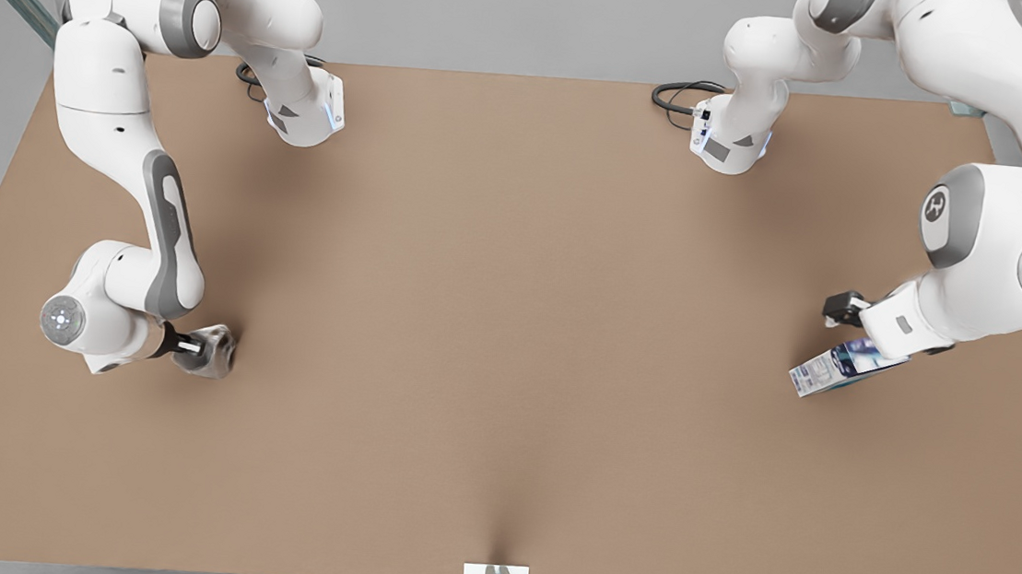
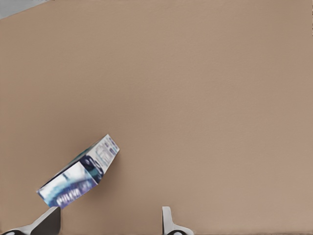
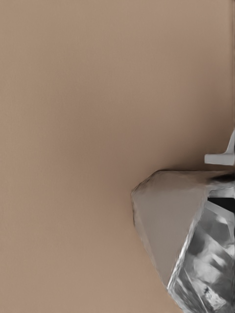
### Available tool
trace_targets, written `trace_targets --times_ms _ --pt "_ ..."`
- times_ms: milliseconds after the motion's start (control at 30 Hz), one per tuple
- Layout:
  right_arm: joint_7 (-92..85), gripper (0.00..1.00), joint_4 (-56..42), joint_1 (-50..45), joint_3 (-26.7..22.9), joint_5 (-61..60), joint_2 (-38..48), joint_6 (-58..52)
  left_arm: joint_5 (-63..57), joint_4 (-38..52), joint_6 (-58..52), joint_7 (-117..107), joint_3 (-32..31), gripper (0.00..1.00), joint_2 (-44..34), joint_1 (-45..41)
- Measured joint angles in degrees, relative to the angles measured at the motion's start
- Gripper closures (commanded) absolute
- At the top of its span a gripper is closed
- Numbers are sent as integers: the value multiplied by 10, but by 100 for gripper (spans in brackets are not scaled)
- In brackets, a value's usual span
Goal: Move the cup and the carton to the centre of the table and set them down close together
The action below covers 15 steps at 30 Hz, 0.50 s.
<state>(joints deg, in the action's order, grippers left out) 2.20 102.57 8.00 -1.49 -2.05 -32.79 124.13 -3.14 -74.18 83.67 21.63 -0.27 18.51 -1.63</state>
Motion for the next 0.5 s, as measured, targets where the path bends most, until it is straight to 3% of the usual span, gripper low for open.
trace_targets --times_ms 100,267,500 --pt "-9 79 -1 0 0 2 0 0 -15 -37 59 178 6 0 6 7" --pt "-12 79 -2 -1 0 0 1 0 -33 -146 173 273 11 0 -11 36" --pt "-12 79 -6 -1 3 1 6 -18 -38 -194 195 405 14 0 -20 47"
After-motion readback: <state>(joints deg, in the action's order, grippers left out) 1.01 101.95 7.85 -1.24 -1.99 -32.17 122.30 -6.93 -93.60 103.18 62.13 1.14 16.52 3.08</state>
